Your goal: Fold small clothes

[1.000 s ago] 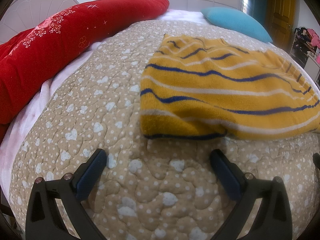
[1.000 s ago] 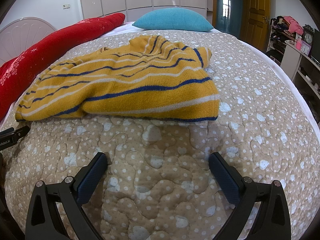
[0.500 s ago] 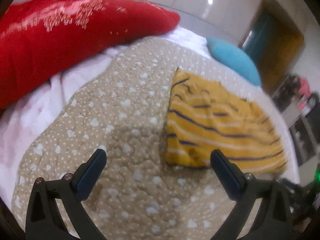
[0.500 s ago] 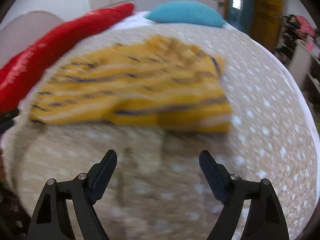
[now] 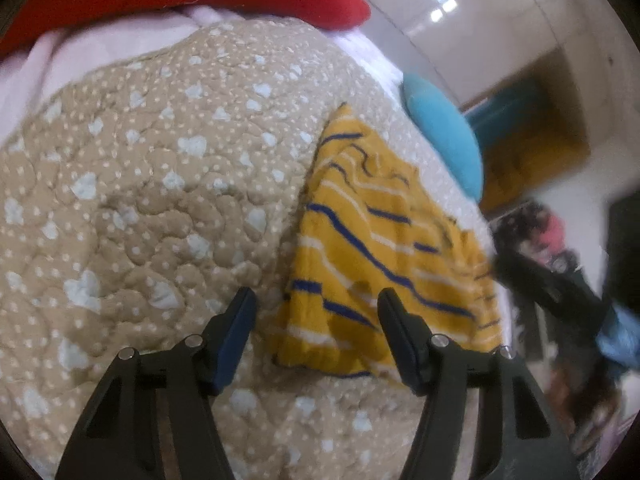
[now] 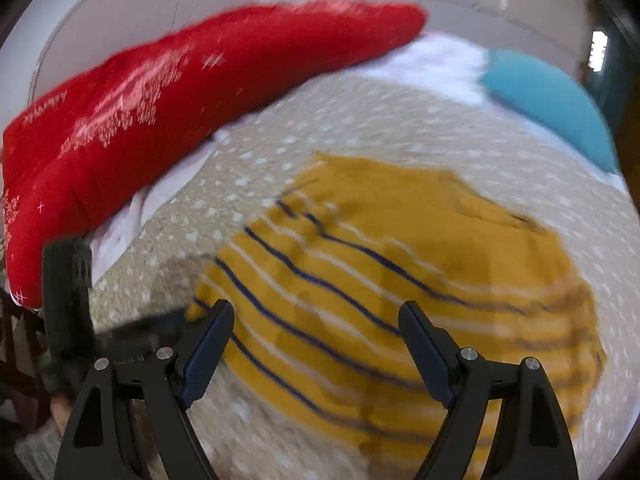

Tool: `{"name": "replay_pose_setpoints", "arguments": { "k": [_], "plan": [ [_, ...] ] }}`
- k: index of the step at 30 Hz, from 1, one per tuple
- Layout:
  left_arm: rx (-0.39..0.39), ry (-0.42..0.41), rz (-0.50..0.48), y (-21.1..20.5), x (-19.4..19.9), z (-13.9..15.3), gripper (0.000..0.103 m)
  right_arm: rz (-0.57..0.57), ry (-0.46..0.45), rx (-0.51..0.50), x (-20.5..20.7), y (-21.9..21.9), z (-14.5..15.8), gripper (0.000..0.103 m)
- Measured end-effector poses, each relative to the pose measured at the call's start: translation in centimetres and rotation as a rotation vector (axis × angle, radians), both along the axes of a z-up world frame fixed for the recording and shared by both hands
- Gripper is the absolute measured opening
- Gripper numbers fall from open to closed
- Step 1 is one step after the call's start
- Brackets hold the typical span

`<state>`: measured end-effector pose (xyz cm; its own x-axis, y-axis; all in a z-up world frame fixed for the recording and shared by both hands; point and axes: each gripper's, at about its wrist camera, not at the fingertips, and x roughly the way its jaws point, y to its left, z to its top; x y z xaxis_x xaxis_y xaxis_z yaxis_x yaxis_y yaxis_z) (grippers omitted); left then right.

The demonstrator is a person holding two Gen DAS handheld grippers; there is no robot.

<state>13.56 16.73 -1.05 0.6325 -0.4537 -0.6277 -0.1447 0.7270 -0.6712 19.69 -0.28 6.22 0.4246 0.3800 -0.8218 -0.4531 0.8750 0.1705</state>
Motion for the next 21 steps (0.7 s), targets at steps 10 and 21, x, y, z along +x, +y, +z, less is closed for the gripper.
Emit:
{"name": "replay_pose_setpoints", "arguments": {
  "k": [10, 21],
  "plan": [
    [-0.107, 0.009, 0.042, 0.9, -1.2, -1.2, 0.016, 0.016, 0.203, -0.342, 8.6, 12.4, -6.1, 0.088],
    [-0.039, 0.010, 0.111, 2.3, -5.9, 1.1, 0.042, -0.046, 0.045, -0.572, 6.2, 16.0, -7.6, 0.022]
  ]
}}
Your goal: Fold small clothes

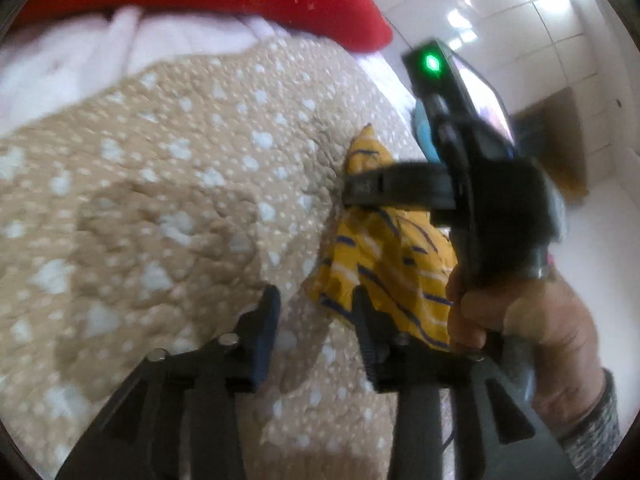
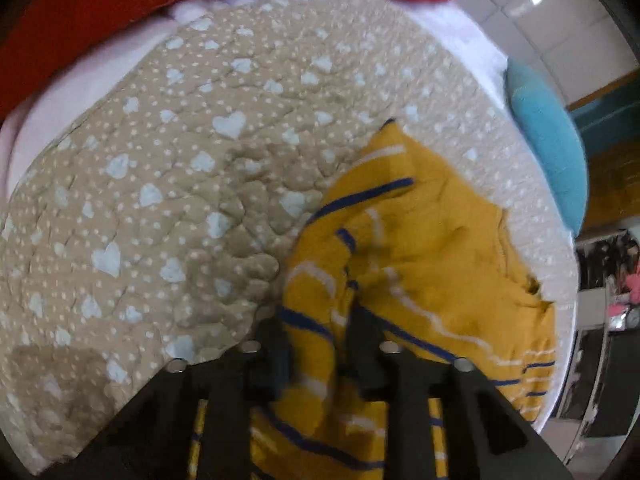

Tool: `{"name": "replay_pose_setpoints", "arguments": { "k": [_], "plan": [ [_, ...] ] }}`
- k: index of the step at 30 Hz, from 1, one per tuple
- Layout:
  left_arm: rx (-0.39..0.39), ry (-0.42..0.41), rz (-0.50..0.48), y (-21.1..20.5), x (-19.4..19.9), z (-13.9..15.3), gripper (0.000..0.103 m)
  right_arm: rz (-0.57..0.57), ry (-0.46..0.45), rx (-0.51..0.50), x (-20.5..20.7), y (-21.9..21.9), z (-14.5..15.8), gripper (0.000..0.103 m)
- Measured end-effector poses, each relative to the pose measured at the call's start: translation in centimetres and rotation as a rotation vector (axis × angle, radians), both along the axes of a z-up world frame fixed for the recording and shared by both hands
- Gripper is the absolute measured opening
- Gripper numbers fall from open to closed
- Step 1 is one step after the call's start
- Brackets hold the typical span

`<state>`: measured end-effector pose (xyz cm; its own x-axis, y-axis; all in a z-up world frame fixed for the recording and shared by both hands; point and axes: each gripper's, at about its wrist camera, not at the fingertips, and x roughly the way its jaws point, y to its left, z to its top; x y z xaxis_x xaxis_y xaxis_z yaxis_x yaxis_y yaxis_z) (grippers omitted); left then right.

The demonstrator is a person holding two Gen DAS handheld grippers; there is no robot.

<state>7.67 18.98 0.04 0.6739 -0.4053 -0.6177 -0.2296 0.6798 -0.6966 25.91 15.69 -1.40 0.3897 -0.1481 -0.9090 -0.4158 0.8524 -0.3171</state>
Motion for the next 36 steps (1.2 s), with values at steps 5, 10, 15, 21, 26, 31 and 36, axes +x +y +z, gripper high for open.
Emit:
{"name": "replay_pose_setpoints", "arguments": {
  "k": [5, 10, 15, 21, 26, 31, 36],
  "plan": [
    [0.092, -0.004, 0.045, -0.2, -1.6, 2.4, 0.055, -0.058, -0.017, 0.228, 0.0, -4.3, 3.4, 0.018],
    [0.128, 0.010, -0.021, -2.9, 0.0, 4.6, 0.063, -0.149, -0.075, 0.498, -0.3, -14.4, 8.1, 0.017],
    [0.195, -0.017, -0.180, -9.2, 1.7, 6.4, 0.065, -0.248, -0.148, 0.688, -2.2, -27.2, 9.5, 0.017],
    [0.235, 0.000, -0.342, -17.0, 3.7, 5.8, 0.065, -0.446, -0.130, 0.819, -5.2, -39.9, 3.8, 0.017],
    [0.260, 0.028, -0.417, -21.1, 4.7, 5.5, 0.065, -0.528, -0.085, 0.960, -7.2, -45.0, -1.4, 0.020],
    [0.296, 0.016, -0.450, -23.5, 4.5, 6.0, 0.065, -0.496, -0.130, 0.976, -8.4, -45.5, 0.0, 0.022],
    [0.352, 0.008, -0.462, -24.4, 3.8, 6.0, 0.065, -0.461, -0.180, 1.042, -11.3, -46.3, 3.3, 0.060]
  ]
}}
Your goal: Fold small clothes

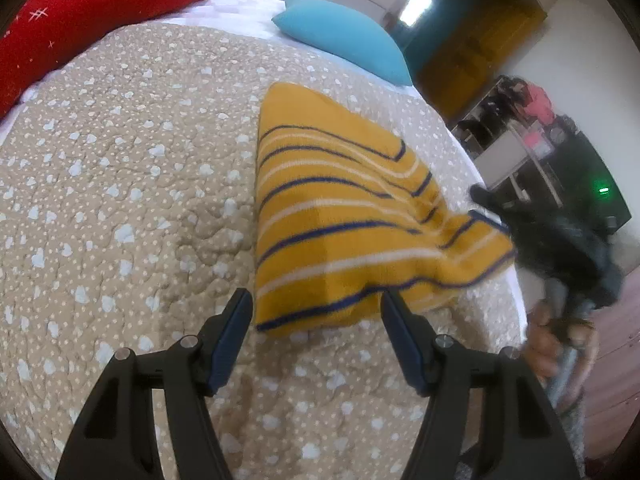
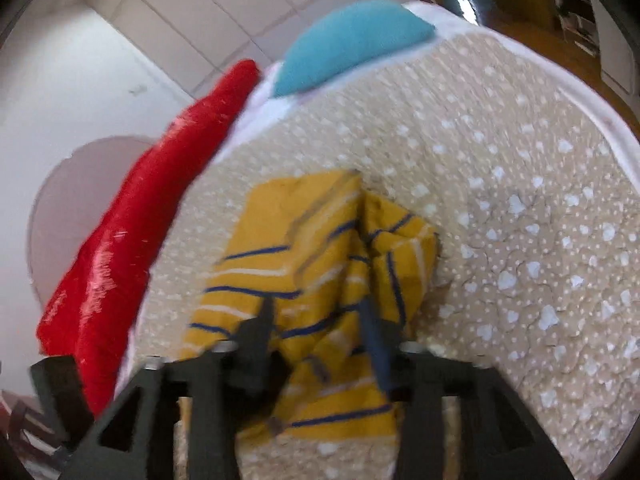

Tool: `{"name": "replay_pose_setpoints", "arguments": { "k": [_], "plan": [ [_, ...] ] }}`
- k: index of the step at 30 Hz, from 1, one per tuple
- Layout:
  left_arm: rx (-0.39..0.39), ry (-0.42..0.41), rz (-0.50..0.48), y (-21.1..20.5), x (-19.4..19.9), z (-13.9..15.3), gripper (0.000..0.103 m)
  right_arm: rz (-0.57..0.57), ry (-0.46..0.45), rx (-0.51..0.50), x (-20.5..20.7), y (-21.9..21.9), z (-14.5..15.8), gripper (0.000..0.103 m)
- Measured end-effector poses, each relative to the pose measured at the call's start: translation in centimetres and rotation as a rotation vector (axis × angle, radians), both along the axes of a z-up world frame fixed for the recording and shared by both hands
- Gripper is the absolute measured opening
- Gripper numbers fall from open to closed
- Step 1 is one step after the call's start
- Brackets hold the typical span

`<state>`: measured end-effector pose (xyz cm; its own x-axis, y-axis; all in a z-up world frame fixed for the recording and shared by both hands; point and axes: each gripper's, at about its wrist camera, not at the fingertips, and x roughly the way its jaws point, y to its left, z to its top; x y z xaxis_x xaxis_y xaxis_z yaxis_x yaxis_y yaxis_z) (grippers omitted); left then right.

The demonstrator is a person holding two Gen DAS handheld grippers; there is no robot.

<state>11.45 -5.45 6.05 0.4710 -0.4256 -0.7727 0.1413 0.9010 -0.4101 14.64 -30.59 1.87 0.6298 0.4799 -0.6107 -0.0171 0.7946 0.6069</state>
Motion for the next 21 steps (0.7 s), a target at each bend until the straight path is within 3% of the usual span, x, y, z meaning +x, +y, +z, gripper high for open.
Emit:
{"name": "replay_pose_setpoints", "arguments": {
  "k": [1, 4, 8, 9, 10, 11, 14, 16, 19, 21],
  "plan": [
    [0.004, 0.000, 0.002, 0.0, -0.6, 0.0, 0.066, 0.019, -0.016, -0.001, -0.7, 0.3, 0.6, 0.067],
    [0.009, 0.008, 0.023, 0.5, -1.5, -0.2, 0.065, 0.073, 0.017, -0.003, -2.0, 1.8, 1.0, 0.068],
    [0.034, 0.008, 0.047, 1.2, -2.3, 0.1, 0.065, 0.056, 0.047, -0.101, -3.2, 4.6, -0.1, 0.067],
    [0.042, 0.007, 0.052, 1.3, -2.3, 0.3, 0.065, 0.060, 0.043, -0.123, -3.3, 5.2, -0.3, 0.060],
    [0.049, 0.001, 0.055, 1.3, -2.4, 0.7, 0.065, 0.072, 0.046, -0.124, -3.3, 5.6, -0.7, 0.020],
    [0.058, -0.009, 0.057, 1.2, -2.4, 1.2, 0.066, 0.089, 0.059, -0.101, -3.1, 5.8, -1.2, 0.010],
    [0.083, -0.056, 0.047, 0.5, -2.1, 3.0, 0.066, 0.076, 0.011, -0.046, -4.1, 4.2, -0.8, 0.010],
    [0.097, -0.090, 0.015, -0.7, -1.5, 4.0, 0.075, 0.046, -0.009, -0.053, -5.2, 2.5, -0.5, 0.010],
    [0.123, -0.096, -0.022, -3.1, 0.3, 3.6, 0.077, -0.003, 0.028, -0.084, -6.2, 0.3, -2.0, 0.010],
    [0.141, -0.057, -0.057, -5.0, 2.0, 2.0, 0.077, -0.020, 0.071, -0.082, -6.2, -0.6, -3.8, 0.010]
  ]
}}
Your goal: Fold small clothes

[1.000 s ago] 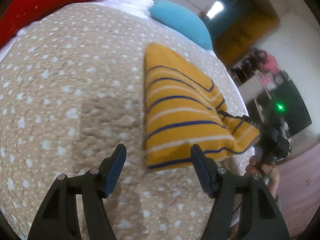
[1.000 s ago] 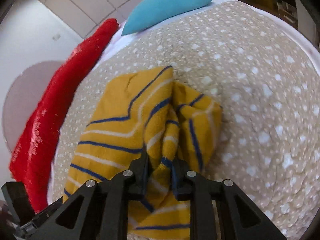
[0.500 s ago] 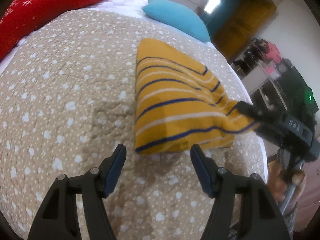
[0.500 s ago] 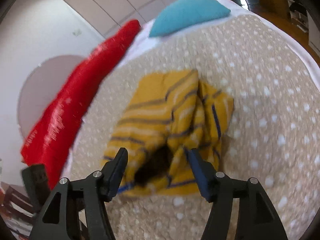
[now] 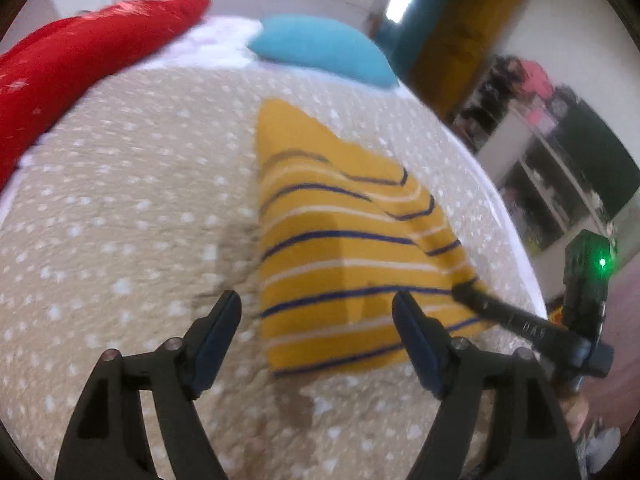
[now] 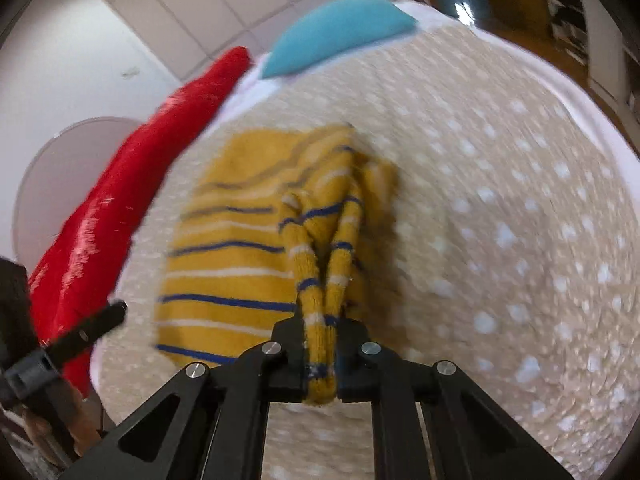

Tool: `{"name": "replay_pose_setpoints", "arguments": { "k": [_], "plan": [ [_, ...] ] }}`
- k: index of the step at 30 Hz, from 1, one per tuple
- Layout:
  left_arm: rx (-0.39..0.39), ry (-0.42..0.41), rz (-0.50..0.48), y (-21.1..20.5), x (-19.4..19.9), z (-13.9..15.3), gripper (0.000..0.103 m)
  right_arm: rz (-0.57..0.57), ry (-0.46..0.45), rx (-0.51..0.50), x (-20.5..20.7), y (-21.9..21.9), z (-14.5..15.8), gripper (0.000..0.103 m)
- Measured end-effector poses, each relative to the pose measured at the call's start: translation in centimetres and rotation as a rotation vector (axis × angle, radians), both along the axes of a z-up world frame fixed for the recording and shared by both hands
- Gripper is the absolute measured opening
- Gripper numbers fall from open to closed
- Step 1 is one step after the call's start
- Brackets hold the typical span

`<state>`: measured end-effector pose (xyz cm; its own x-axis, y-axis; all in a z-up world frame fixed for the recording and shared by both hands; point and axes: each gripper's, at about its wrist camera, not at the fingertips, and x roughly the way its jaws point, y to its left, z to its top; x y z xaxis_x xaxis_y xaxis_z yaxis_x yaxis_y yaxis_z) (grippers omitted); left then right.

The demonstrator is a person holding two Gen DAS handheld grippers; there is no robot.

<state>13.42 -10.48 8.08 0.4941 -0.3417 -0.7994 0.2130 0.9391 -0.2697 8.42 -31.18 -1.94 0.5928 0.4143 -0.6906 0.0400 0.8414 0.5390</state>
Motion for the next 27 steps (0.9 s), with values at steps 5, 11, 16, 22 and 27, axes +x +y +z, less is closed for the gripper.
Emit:
{"name": "replay_pose_setpoints", "arguments": {
  "k": [5, 11, 16, 22, 27],
  "plan": [
    [0.088, 0.101, 0.026, -1.0, 2.4, -5.2, 0.082, -0.006, 0.015, 0.073, 0.6, -0.7, -2.4, 0.025],
    [0.026, 0.114, 0.026, 0.6, 2.0, -4.6, 0.085, -0.058, -0.063, 0.106, -0.5, -3.2, -0.1, 0.040],
    [0.057, 0.080, -0.002, -0.1, 0.7, -4.0, 0.085, -0.096, -0.112, -0.001, 2.3, -2.5, 2.9, 0.040],
    [0.041, 0.048, -0.021, 0.1, -1.3, -2.5, 0.085, -0.010, 0.038, 0.040, 9.9, -0.9, -0.1, 0.011],
    [0.057, 0.008, -0.004, 1.5, -2.8, -1.5, 0.085, -0.050, 0.066, -0.156, 10.8, -0.6, -0.5, 0.008]
  ]
}}
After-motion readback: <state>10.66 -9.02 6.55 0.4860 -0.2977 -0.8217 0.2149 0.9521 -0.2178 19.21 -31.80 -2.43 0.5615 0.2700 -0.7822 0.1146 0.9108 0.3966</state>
